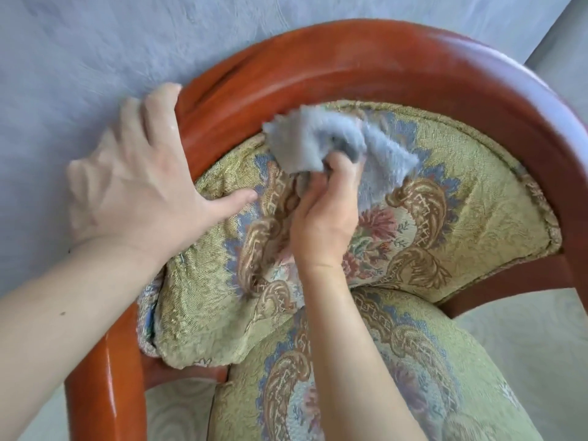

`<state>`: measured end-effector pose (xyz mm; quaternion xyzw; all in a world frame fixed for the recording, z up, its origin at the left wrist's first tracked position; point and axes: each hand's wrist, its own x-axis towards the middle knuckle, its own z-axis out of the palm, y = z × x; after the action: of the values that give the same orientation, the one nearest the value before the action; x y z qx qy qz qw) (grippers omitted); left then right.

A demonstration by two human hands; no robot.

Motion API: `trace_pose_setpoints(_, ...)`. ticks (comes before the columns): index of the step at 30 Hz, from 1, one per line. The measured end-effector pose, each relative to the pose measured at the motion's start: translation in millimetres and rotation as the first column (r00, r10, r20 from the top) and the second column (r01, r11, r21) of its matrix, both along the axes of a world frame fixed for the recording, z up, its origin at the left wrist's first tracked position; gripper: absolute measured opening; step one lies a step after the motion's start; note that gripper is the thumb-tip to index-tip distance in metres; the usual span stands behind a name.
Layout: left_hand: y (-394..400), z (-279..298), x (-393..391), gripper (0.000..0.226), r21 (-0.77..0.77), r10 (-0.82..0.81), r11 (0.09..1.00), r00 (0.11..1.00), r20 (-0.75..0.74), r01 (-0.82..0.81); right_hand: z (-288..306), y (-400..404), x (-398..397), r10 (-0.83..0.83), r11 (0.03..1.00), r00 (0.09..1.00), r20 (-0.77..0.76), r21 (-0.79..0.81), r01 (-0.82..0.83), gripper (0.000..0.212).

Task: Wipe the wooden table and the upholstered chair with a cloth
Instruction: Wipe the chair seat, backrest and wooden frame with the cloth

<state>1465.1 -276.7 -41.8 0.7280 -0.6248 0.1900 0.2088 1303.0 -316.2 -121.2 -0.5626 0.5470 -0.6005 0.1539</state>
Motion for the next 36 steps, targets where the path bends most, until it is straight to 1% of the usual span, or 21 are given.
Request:
trace_pose_setpoints(2, 1.6, 2.5, -2.1, 0.122, 0.014, 0.001, 1.0, 1.0, -0.003, -0.001, -37.0, 10.6, -9.4, -0.012, 0.983, 1.0, -0.019, 0.181, 0.016, 0.017)
trace_pose_setpoints(5, 6.7, 6.6, -7.1, 0.118, 0.003, 0.038, 0.999, 0.998, 0.053, -0.038, -87.0, 40.3, -28.2, 0.017, 0.885, 0.999, -0.039, 0.465, 0.003, 0.009)
trace_pose_setpoints(6, 7.3, 7.1, -8.7, 0.117, 0.006, 0.044, 0.999, 0.997, 0.062, -0.045, -94.3, 48.6, -34.1, 0.019, 0.86, 0.998, -0.063, 0.511, 0.016, 0.011)
trace_pose_setpoints(7, 7.9, 7.4, -9.3, 0.117, 0.008, 0.044, 0.999, 0.997, 0.065, -0.044, -97.0, 56.0, -38.4, 0.009, 0.862, 0.996, -0.093, 0.506, 0.04, 0.012)
trace_pose_setpoints(9, 8.4, 7.1, -9.3, 0.116, 0.002, 0.038, 0.999, 0.997, 0.061, -0.038, -84.5, 64.3, -39.8, -0.082, 0.925, 0.991, -0.11, 0.362, 0.116, 0.012)
trace_pose_setpoints(11, 7.3, 6.1, -8.5, 0.116, 0.0, 0.032, 0.999, 0.998, 0.047, -0.032, -54.4, 61.5, -28.7, -0.148, 0.973, 0.989, -0.005, 0.176, 0.146, 0.008)
trace_pose_setpoints(13, 5.4, 3.7, -6.6, 0.116, 0.014, 0.022, 1.0, 0.999, 0.029, -0.022, -30.2, 47.7, -12.7, -0.085, 0.996, 0.996, -0.032, 0.02, 0.086, 0.022)
trace_pose_setpoints(14, 4.2, 3.0, -5.3, 0.116, 0.016, 0.018, 1.0, 1.0, 0.02, -0.018, -24.3, 38.9, -5.6, -0.015, 1.0, 0.998, -0.06, 0.005, 0.016, 0.023)
trace_pose_setpoints(16, 2.0, 3.0, -3.3, 0.118, 0.012, 0.021, 1.0, 1.0, 0.012, -0.021, -32.1, 24.0, 4.0, 0.08, 0.994, 0.993, -0.091, 0.087, -0.072, 0.014)
trace_pose_setpoints(18, 1.7, 3.4, -2.3, 0.119, 0.011, 0.026, 1.0, 0.999, 0.018, -0.026, -62.0, 22.2, 3.0, 0.079, 0.978, 0.992, -0.098, 0.202, -0.058, 0.01)
trace_pose_setpoints(21, 2.7, 5.0, -3.4, 0.117, 0.02, 0.022, 1.0, 1.0, 0.02, -0.023, -101.1, 42.6, -17.0, 0.152, 0.917, 0.976, -0.154, 0.389, -0.082, 0.015)
trace_pose_setpoints(23, 4.5, 6.9, -5.5, 0.114, 0.016, 0.036, 0.999, 0.998, 0.052, -0.037, -106.0, 55.6, -33.3, 0.236, 0.896, 0.946, -0.222, 0.427, -0.123, 0.014)
trace_pose_setpoints(24, 6.4, 8.4, -7.1, 0.113, 0.019, 0.047, 0.999, 0.997, 0.063, -0.048, -101.0, 59.0, -40.1, 0.256, 0.916, 0.928, -0.272, 0.374, -0.143, 0.013)
trace_pose_setpoints(25, 8.3, 9.6, -8.6, 0.112, 0.029, 0.058, 0.998, 0.996, 0.067, -0.06, -91.2, 60.2, -46.6, 0.255, 0.95, 0.911, -0.325, 0.258, -0.174, 0.017)
trace_pose_setpoints(26, 9.5, 10.5, -9.5, 0.113, 0.039, 0.066, 0.997, 0.995, 0.073, -0.069, -78.4, 57.8, -51.9, 0.228, 0.973, 0.901, -0.368, 0.108, -0.202, 0.028)
trace_pose_setpoints(27, 9.3, 11.1, -9.6, 0.113, 0.047, 0.068, 0.996, 0.995, 0.079, -0.072, -61.1, 52.2, -56.4, 0.175, 0.98, 0.912, -0.37, -0.026, -0.198, 0.037)
trace_pose_setpoints(28, 9.1, 10.9, -9.8, 0.113, 0.053, 0.066, 0.996, 0.994, 0.082, -0.071, -42.1, 42.9, -61.3, 0.113, 0.981, 0.935, -0.336, -0.113, -0.159, 0.04)
trace_pose_setpoints(29, 9.0, 11.1, -10.3, 0.113, 0.053, 0.063, 0.996, 0.995, 0.083, -0.068, -24.0, 31.8, -68.0, 0.04, 0.983, 0.957, -0.287, -0.163, -0.089, 0.036)
trace_pose_setpoints(32, 10.0, 12.0, -10.8, 0.112, 0.042, 0.08, 0.996, 0.992, 0.098, -0.084, 13.4, -0.9, -85.3, -0.179, 0.967, 0.976, -0.124, -0.203, 0.152, 0.017)
trace_pose_setpoints(34, 10.0, 11.1, -10.4, 0.112, 0.043, 0.086, 0.995, 0.99, 0.109, -0.091, 13.9, -15.2, -81.2, -0.207, 0.965, 0.967, -0.148, -0.194, 0.177, 0.014)
trace_pose_setpoints(36, 8.8, 11.6, -11.5, 0.111, 0.04, 0.069, 0.996, 0.992, 0.101, -0.074, -3.3, -18.0, -68.7, -0.167, 0.972, 0.95, -0.263, -0.207, 0.113, 0.024)
